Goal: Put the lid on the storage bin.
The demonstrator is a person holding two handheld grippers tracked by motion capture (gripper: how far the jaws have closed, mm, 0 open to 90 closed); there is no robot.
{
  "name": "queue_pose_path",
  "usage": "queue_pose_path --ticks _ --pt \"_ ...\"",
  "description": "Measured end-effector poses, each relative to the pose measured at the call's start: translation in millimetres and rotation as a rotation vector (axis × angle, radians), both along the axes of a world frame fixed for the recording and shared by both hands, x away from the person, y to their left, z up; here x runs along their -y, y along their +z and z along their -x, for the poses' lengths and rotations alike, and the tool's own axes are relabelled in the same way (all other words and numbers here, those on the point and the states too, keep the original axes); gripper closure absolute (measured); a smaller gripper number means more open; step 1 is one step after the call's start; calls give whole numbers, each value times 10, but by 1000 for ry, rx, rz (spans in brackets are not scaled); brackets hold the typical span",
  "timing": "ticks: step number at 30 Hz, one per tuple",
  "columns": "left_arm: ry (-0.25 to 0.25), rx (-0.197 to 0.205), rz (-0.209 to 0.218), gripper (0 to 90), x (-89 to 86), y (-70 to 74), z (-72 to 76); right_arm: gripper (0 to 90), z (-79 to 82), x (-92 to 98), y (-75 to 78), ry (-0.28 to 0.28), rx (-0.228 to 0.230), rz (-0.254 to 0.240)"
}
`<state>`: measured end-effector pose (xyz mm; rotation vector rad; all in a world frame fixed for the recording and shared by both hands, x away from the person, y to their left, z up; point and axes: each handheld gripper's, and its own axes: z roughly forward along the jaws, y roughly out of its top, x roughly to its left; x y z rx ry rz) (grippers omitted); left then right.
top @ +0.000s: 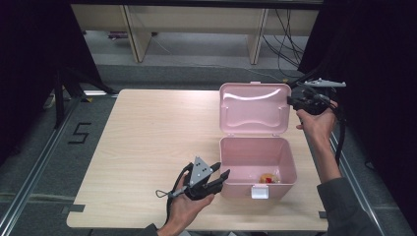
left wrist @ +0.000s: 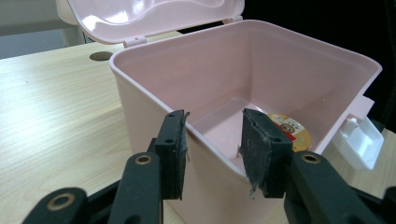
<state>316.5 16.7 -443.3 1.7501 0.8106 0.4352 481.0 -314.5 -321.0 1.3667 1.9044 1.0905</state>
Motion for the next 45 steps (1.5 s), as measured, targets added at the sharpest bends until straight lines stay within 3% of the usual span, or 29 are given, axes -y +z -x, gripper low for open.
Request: queue_pose_path --ticks 13,15,16,17,20,21,25,26,28,32,34,39,41,45 --pt "12 6 2 606 -2 -7 0 873 327 10 140 43 69 22" --pt "12 10 4 607 2 -10 -1 873 370 9 143 45 73 8" --pt "15 10 -2 607 2 -7 1 873 379 22 146 47 79 27" --pt "18 12 -2 608 4 -9 3 873 396 19 143 46 76 12" --pt "19 24 -3 608 14 -12 4 874 410 24 140 42 105 21" --pt "23 29 -11 608 14 -11 9 874 424 21 150 54 80 14" --pt "26 39 -20 608 18 -11 16 876 413 22 155 67 105 41" --pt "28 41 -20 608 18 -11 17 877 435 -8 159 45 83 11" --pt "31 64 -14 609 25 -24 18 877 433 -2 160 62 94 20" --pt "44 90 -43 617 32 -18 38 878 439 7 163 61 102 33" --pt "45 118 -47 685 31 -18 35 880 443 9 160 57 99 33" --pt "55 135 -47 685 50 -17 61 884 431 0 152 58 84 23" --pt "60 170 -61 764 47 -15 65 884 423 -3 149 55 83 24" --pt "53 162 -56 792 35 -2 53 886 402 -9 142 61 89 28"
